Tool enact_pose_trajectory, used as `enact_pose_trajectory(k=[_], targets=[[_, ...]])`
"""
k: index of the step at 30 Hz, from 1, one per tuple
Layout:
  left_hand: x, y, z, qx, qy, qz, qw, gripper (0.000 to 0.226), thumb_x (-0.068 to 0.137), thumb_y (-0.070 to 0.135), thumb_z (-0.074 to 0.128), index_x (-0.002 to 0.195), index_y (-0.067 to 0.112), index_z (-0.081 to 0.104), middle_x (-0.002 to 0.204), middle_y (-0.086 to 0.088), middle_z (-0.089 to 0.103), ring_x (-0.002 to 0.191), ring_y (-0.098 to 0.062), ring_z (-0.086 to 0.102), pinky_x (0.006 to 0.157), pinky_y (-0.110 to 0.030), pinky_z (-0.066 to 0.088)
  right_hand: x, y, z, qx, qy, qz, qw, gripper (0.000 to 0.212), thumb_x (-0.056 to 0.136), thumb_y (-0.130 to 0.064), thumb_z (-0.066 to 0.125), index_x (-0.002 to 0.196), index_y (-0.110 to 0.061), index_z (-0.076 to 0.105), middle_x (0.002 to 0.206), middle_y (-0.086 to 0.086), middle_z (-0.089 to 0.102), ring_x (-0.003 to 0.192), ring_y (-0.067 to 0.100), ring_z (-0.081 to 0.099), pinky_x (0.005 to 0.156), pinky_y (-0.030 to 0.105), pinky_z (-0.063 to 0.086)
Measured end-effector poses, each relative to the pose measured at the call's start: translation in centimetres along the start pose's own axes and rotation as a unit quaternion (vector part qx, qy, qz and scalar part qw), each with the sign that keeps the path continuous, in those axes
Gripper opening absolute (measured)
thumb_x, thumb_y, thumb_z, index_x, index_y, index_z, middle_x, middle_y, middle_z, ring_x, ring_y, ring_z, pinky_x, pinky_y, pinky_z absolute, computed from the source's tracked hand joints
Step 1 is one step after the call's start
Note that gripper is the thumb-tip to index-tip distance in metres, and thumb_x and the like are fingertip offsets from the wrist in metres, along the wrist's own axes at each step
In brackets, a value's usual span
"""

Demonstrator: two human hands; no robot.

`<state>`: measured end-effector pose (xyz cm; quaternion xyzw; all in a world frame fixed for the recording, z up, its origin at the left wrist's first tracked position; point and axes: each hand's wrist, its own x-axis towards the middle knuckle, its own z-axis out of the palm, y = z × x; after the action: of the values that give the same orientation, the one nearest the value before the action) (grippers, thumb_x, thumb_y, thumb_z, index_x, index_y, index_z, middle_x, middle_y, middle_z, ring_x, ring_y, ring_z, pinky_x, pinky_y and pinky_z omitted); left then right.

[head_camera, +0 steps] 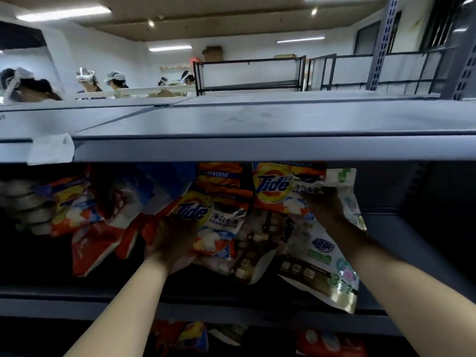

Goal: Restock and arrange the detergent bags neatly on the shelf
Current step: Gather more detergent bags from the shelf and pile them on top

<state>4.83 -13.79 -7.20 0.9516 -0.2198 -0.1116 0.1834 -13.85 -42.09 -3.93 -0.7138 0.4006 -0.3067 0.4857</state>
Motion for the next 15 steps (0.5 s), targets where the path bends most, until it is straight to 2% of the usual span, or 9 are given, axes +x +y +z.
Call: enact_pose_trajectory(k=[2,3,5,6,7,9,12,13,15], targets=[[0.6,-0.3,0.1,-0.076,0.044,0.007,0.996,0.083,0.084,0.053,0.056,0.150,0.025,0.013,0.142,-0.031,0.032,0.124,-0.049,0.039,0.099,-0.052,0.038,0.8,-0.4,0.7,0.064,0.025,0.049,0.996,0.087,0.065,-0.041,0.084,0.131,-0.001,0.045,0.130,0.019,0.056,0.109,0.035,0.060,0.087,0.044,0.051],[0.7,-1.0,0.6,-0.043,0.057,0.043,0.997,0.085,0.085,0.058,0.049,0.149,0.034,-0.001,0.149,-0.031,0.017,0.133,-0.050,0.025,0.106,-0.052,0.030,0.6,-0.8,0.9,0.093,0.024,0.073,0.993,0.086,0.070,-0.034,0.083,0.136,-0.001,0.041,0.135,0.019,0.051,0.114,0.036,0.057,0.092,0.045,0.049],[0.3,-1.3,0.1,-0.064,0.043,0.064,0.995,0.093,0.077,0.067,0.049,0.141,0.042,-0.015,0.152,-0.029,0.009,0.137,-0.050,0.017,0.110,-0.052,0.023,0.6,-1.4,1.3,0.073,-0.013,0.086,0.994,0.065,0.081,-0.025,0.075,0.133,0.002,0.047,0.130,0.020,0.054,0.111,0.033,0.057,0.091,0.039,0.047],[0.2,-1.6,-0.3,-0.079,0.018,0.076,0.994,0.096,0.074,0.067,0.054,0.142,0.039,-0.008,0.151,-0.028,0.017,0.134,-0.050,0.025,0.108,-0.053,0.027,0.6,-1.7,1.4,0.032,-0.024,0.073,0.996,0.049,0.084,-0.026,0.073,0.119,0.003,0.057,0.119,0.022,0.060,0.103,0.031,0.059,0.087,0.039,0.048],[0.6,-1.9,-0.7,-0.104,-0.021,0.055,0.993,0.091,0.073,0.064,0.062,0.144,0.035,0.012,0.146,-0.025,0.032,0.127,-0.047,0.039,0.102,-0.056,0.036,0.8,-1.9,1.5,-0.011,-0.023,0.063,0.998,0.036,0.085,-0.030,0.071,0.097,0.002,0.063,0.103,0.022,0.064,0.093,0.030,0.060,0.084,0.040,0.049],[4.1,-5.3,0.5,-0.055,-0.006,0.095,0.994,0.077,0.062,0.065,0.074,0.128,0.033,0.048,0.130,-0.013,0.056,0.111,-0.034,0.059,0.088,-0.055,0.049,0.7,-2.7,1.5,-0.061,-0.019,0.055,0.996,0.041,0.088,-0.035,0.067,0.069,-0.003,0.052,0.076,0.015,0.056,0.078,0.027,0.055,0.078,0.040,0.045],[3.1,-5.5,0.0,-0.203,-0.035,0.170,0.964,0.086,0.058,0.065,0.072,0.134,0.029,0.052,0.137,0.002,0.052,0.127,-0.018,0.048,0.104,-0.041,0.040,0.4,-3.9,1.5,-0.075,-0.001,0.037,0.996,0.039,0.093,-0.031,0.060,0.091,0.007,0.062,0.092,0.022,0.062,0.091,0.033,0.060,0.089,0.045,0.047],[2.2,-4.5,-0.4,-0.254,-0.028,0.178,0.950,0.088,0.060,0.063,0.072,0.136,0.027,0.049,0.137,0.007,0.051,0.127,-0.012,0.046,0.105,-0.035,0.038,0.4,-4.1,1.6,-0.055,0.012,0.028,0.998,0.037,0.093,-0.030,0.060,0.089,0.006,0.062,0.095,0.024,0.064,0.091,0.035,0.061,0.089,0.046,0.048],[0.6,-2.7,-1.6,-0.347,-0.034,0.170,0.922,0.085,0.061,0.059,0.079,0.134,0.028,0.051,0.132,0.010,0.056,0.124,-0.011,0.049,0.107,-0.038,0.038,-0.4,-4.7,1.5,-0.057,0.054,0.003,0.997,0.037,0.096,-0.029,0.055,0.070,-0.002,0.057,0.085,0.021,0.063,0.079,0.031,0.059,0.079,0.037,0.046]])
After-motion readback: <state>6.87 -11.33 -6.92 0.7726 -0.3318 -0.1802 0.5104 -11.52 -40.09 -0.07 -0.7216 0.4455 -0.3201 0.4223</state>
